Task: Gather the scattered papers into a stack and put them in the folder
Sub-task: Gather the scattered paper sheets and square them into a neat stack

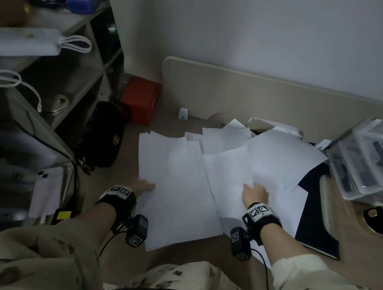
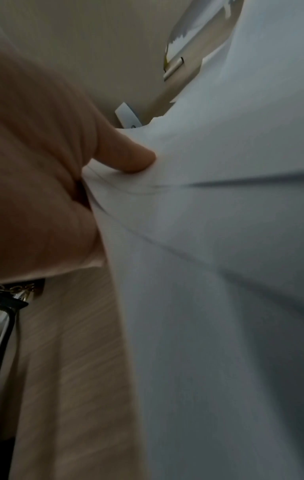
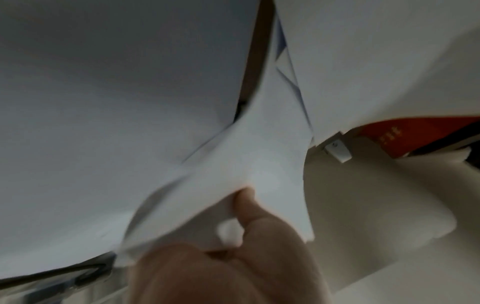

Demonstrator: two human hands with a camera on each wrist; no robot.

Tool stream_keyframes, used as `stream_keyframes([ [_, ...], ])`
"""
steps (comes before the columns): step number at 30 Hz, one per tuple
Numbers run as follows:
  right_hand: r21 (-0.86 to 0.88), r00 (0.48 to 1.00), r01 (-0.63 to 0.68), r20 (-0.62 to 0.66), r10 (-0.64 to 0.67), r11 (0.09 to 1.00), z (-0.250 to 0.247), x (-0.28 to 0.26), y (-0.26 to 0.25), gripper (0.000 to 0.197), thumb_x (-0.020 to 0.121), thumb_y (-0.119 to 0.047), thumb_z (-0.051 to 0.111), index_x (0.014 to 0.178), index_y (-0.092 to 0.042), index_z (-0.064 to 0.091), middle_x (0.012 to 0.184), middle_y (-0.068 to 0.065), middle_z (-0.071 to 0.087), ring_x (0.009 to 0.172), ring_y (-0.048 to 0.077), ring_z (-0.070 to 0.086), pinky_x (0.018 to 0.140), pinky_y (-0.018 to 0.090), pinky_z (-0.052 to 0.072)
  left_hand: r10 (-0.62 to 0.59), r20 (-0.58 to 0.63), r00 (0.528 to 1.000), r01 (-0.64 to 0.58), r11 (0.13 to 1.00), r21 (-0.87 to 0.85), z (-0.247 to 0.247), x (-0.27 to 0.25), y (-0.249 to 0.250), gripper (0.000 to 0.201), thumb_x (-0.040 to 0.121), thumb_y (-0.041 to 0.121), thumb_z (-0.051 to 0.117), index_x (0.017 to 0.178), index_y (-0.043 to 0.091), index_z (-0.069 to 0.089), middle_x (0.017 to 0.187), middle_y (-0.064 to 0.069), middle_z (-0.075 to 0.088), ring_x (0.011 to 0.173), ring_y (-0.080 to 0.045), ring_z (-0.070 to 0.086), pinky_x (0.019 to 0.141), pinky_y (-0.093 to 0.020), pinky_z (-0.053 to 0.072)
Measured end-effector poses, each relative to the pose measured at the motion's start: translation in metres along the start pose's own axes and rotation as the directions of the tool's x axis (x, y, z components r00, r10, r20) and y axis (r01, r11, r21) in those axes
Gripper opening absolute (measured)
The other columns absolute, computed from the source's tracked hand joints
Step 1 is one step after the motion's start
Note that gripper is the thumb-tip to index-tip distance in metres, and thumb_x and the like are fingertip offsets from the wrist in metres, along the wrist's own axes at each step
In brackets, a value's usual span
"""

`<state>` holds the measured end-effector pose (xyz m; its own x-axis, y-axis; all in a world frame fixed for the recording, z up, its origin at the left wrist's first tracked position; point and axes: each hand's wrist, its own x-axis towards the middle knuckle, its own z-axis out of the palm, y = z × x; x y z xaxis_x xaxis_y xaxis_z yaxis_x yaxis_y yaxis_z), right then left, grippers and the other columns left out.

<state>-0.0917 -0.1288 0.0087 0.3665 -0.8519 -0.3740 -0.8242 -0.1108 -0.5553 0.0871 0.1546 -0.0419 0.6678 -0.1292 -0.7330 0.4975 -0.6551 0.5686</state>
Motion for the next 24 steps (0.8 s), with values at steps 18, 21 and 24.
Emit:
stream_keyframes([
  [18,0.242,0.848,-0.149,0.531,-0.002,0.959,-0.006,-0.004,0.026,0.033,0.089,-0.023,0.061,0.112,0.000,0.059,0.108,0.017,0.067,0.097,0.033,0.065,0.085,0.049,0.055,0.067,0.064,0.996,-0.032,0.897,-0.441,0.068,-0.020,0.026,0.072,0.086,0.050,0.061,0.141,0.008,0.041,0.136,-0.014,0.051,0.119,-0.034,0.054,0.098,-0.043,0.046],
  [21,0.090,0.718,-0.020,0.694,-0.049,0.996,-0.005,-0.021,0.028,0.013,0.093,-0.021,0.057,0.103,-0.014,0.060,0.106,0.011,0.068,0.089,0.025,0.066,0.079,0.036,0.058,0.115,0.126,0.985,-0.048,0.898,-0.438,0.075,-0.021,0.027,0.078,0.080,0.060,0.062,0.141,0.017,0.042,0.139,-0.008,0.050,0.124,-0.030,0.050,0.109,-0.046,0.038],
  [24,0.048,0.634,0.057,0.769,-0.074,0.997,-0.005,-0.024,0.032,0.015,0.095,-0.029,0.054,0.104,-0.018,0.060,0.100,0.008,0.069,0.078,0.020,0.068,0.079,0.034,0.058,0.088,0.119,0.989,-0.038,0.928,-0.372,0.075,-0.007,0.017,0.107,0.045,0.063,0.083,0.132,0.009,0.053,0.130,-0.009,0.058,0.115,-0.030,0.057,0.105,-0.045,0.043],
])
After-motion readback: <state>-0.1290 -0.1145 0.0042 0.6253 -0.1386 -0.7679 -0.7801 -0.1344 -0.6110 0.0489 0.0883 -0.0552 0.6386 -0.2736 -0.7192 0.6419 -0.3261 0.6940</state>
